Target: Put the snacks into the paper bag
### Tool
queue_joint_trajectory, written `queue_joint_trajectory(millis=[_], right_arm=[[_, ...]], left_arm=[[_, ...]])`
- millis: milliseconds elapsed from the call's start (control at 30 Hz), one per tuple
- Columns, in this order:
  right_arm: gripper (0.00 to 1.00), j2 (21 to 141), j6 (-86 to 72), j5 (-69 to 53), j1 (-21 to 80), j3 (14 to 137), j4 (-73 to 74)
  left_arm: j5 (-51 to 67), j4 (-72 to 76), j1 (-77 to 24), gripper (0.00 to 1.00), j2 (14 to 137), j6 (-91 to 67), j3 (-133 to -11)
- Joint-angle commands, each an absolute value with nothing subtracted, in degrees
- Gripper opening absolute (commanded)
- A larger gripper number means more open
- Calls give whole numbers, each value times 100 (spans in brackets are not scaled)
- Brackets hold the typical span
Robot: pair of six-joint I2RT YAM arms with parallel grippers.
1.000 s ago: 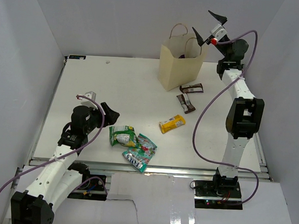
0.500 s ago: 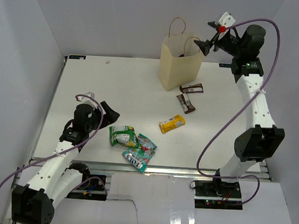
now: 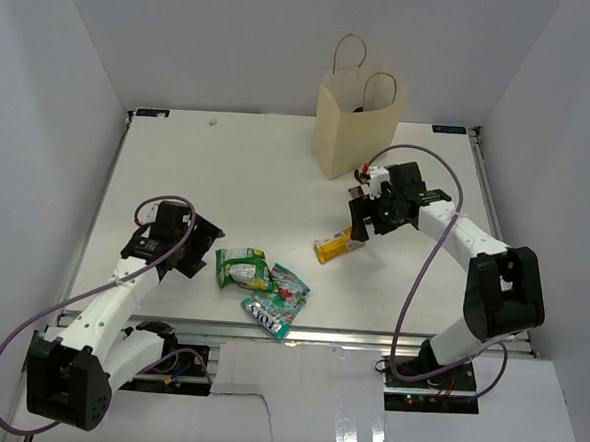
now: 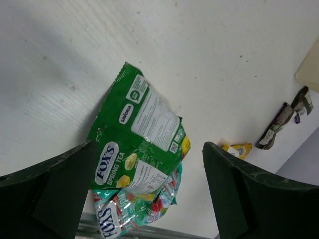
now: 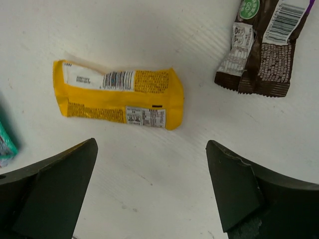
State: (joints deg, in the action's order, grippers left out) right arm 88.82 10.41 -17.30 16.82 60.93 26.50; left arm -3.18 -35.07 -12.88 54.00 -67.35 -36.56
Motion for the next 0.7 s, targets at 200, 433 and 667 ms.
queue_joint_trajectory(millis=[200,433,667], right_arm=[[97,10063,-325,-822,1969,7075,2293],[99,9871,-1299,-2418,2030,6654,2233],[92,9457,-2549,-335,2636,5977,1978]], left_arm=[[-246,-5642,-1292,98,5906,-7840,-4377],[-185,-5924,-1292,98,5459,-7997,-4193],[-62,-5862,-1292,98,5422,-8165,-4096]])
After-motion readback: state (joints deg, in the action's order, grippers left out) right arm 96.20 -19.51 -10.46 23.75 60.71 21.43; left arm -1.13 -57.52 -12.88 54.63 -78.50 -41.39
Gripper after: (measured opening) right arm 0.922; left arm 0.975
